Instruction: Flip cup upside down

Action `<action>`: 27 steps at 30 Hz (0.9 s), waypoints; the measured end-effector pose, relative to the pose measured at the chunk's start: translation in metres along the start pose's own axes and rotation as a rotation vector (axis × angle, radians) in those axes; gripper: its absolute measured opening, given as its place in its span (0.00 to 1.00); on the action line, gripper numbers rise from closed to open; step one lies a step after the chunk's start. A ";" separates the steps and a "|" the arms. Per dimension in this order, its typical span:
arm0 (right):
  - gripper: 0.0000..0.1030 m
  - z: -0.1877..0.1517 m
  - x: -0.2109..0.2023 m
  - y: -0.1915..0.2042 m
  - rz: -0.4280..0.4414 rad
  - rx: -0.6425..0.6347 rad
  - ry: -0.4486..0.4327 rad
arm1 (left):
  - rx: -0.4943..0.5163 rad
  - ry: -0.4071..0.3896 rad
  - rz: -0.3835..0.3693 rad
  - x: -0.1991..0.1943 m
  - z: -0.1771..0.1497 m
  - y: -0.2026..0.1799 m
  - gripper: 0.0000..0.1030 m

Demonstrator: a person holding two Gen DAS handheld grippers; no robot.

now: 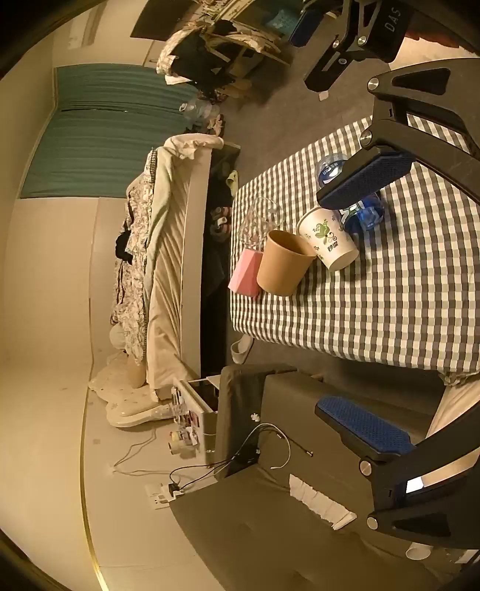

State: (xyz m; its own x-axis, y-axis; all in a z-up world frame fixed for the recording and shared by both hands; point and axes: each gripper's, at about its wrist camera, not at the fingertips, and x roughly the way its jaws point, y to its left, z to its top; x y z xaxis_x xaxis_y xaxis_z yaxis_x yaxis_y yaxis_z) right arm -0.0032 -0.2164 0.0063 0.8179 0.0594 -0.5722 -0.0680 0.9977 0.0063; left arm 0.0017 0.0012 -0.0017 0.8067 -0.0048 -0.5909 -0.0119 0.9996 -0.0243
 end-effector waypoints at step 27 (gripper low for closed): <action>1.00 0.000 0.002 0.000 0.018 0.006 0.002 | 0.012 -0.011 0.015 -0.002 -0.001 -0.002 1.00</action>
State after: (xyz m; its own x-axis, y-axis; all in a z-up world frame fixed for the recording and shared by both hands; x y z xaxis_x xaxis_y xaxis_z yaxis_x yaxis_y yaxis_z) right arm -0.0015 -0.2165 0.0050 0.8156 0.0775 -0.5733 -0.0794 0.9966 0.0218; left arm -0.0003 -0.0010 -0.0008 0.8129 0.0105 -0.5823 -0.0172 0.9998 -0.0060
